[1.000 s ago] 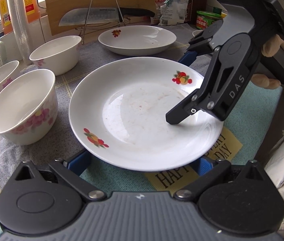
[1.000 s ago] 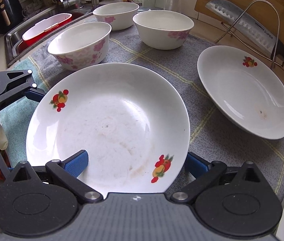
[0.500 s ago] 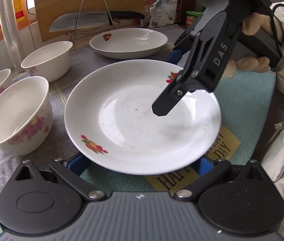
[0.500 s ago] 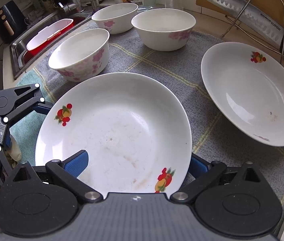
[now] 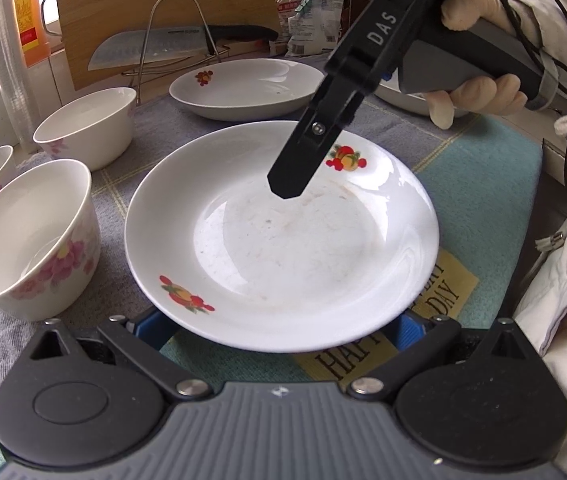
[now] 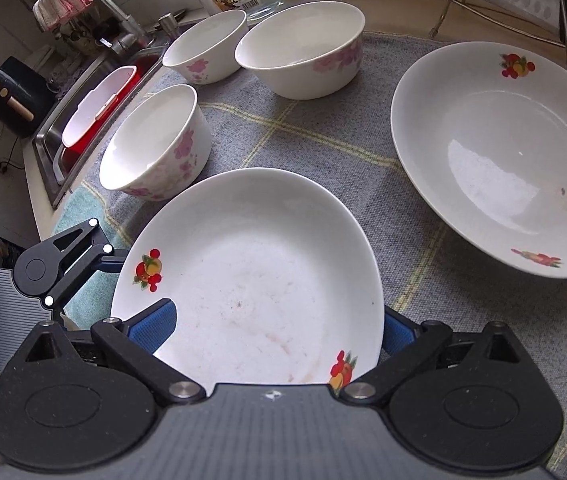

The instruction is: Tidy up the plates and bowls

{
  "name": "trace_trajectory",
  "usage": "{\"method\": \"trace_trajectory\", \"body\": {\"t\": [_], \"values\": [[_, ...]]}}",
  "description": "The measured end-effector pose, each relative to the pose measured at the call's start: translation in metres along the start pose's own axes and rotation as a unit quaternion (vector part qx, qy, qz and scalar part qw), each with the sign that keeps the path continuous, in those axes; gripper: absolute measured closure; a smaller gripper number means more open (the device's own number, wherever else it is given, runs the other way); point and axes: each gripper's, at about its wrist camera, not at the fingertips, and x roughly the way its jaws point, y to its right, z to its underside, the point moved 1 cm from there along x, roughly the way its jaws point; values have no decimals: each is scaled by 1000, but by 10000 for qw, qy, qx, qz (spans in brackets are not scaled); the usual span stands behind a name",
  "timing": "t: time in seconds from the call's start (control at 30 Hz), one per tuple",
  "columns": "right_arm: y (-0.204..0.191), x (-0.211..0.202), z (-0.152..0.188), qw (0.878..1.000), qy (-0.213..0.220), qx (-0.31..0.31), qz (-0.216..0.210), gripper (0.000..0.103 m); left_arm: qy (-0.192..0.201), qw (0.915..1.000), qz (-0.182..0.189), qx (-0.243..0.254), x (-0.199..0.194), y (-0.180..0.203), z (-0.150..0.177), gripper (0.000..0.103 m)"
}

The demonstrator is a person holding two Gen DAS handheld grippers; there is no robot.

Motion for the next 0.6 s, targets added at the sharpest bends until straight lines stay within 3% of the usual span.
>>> {"method": "trace_trajectory", "body": {"t": [0.27,0.6], "values": [[4,0,-5,9994,-68,322,-141,0,-36,10000,58,71,0,-1,-2,0],[9,-5,-6,9992,-126,385,-9,11,-131,9996,120,198,1,-3,-5,0]]}}
